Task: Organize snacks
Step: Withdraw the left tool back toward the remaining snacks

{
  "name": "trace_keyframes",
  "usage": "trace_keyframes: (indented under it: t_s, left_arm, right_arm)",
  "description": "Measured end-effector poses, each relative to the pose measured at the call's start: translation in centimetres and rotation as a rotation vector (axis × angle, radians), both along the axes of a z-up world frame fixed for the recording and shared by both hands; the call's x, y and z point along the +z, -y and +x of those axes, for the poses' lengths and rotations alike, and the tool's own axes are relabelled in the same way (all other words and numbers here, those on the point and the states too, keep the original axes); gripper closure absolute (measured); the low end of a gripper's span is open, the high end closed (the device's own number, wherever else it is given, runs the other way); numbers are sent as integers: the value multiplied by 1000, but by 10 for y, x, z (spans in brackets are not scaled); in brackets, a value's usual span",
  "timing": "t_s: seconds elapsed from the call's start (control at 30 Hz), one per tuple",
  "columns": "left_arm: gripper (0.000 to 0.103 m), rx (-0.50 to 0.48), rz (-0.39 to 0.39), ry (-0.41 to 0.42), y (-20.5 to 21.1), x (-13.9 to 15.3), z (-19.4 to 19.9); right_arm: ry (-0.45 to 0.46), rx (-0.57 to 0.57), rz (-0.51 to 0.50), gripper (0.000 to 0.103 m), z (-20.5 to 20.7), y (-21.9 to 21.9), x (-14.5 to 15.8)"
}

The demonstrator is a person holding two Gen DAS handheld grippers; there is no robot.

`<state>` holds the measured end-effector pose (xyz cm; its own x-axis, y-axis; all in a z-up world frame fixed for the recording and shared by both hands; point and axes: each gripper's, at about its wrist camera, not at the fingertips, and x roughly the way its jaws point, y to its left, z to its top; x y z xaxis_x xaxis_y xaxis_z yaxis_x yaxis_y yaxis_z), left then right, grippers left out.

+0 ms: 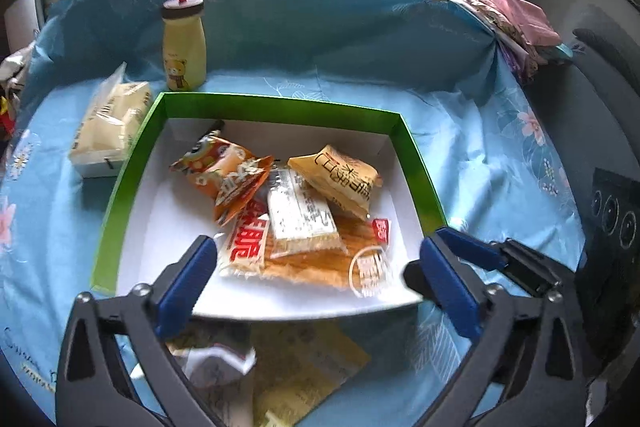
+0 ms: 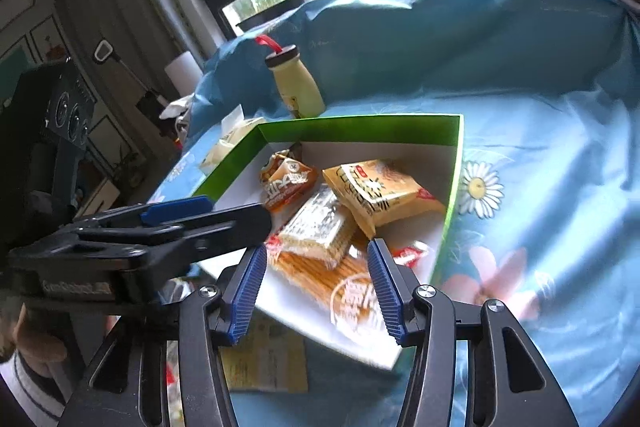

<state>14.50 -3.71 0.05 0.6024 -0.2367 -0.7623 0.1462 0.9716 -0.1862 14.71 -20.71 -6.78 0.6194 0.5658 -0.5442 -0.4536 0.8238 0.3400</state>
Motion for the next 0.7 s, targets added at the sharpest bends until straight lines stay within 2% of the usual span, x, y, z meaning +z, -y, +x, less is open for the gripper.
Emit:
trace_keyframes:
  t_s: [0.1,0.3,0.57,0.7]
  left_arm:
    - [1,0,12,15,-2,3,-17]
    - [1,13,15,32,-6,12,-47]
    - [1,61,-102,49,-31,29,-86]
    - [1,108,-118,48,-52,28,-107]
  right_arm:
    - [12,-24,13,41,-16,12,2]
    - [20,-41,3,40,-44,22,8]
    - [31,-19,-4,40,-77,20,13]
    - [30,10,-30,40,-89,12,11]
